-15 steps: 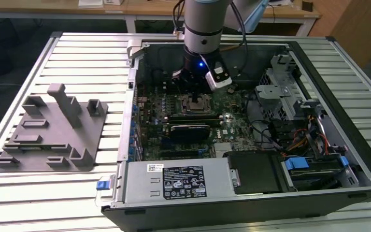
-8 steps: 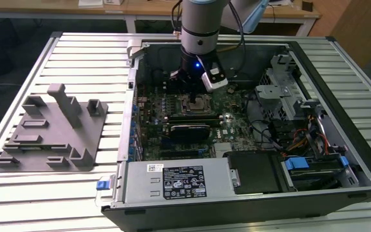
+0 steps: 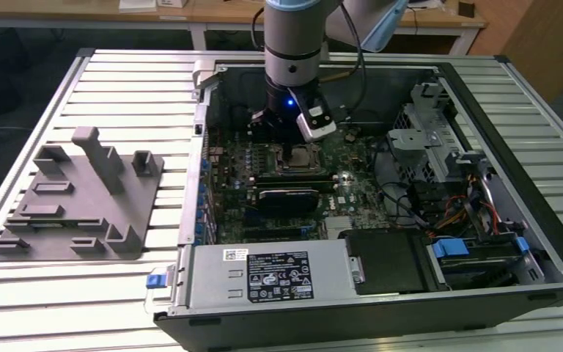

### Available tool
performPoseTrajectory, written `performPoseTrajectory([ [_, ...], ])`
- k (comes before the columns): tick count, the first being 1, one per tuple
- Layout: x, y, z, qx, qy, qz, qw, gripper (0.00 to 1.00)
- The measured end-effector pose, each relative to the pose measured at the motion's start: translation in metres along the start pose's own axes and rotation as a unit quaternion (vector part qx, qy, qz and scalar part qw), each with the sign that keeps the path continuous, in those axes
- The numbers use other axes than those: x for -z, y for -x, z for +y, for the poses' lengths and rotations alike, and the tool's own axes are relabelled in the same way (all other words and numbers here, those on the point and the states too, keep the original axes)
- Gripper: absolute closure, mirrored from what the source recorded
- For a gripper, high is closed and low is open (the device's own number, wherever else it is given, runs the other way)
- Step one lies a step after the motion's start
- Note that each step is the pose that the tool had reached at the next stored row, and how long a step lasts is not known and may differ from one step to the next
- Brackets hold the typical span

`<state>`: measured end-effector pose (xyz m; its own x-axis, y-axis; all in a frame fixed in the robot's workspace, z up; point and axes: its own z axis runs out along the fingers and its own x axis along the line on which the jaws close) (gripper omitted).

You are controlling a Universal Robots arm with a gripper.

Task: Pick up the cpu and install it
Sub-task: 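Close the cpu cover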

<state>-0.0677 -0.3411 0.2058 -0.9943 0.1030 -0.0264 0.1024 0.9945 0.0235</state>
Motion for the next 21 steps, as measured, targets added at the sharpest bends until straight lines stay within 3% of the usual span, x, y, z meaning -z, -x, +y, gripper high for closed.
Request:
performPoseTrajectory([
  [4, -0.0022, -0.0028, -0.0003, 0.0, 0.0003, -0.0019, 1.0, 0.89],
  [21, -0.0057, -0.007, -0.0008, 0.0, 0.0002, -0.002, 1.0, 0.89],
])
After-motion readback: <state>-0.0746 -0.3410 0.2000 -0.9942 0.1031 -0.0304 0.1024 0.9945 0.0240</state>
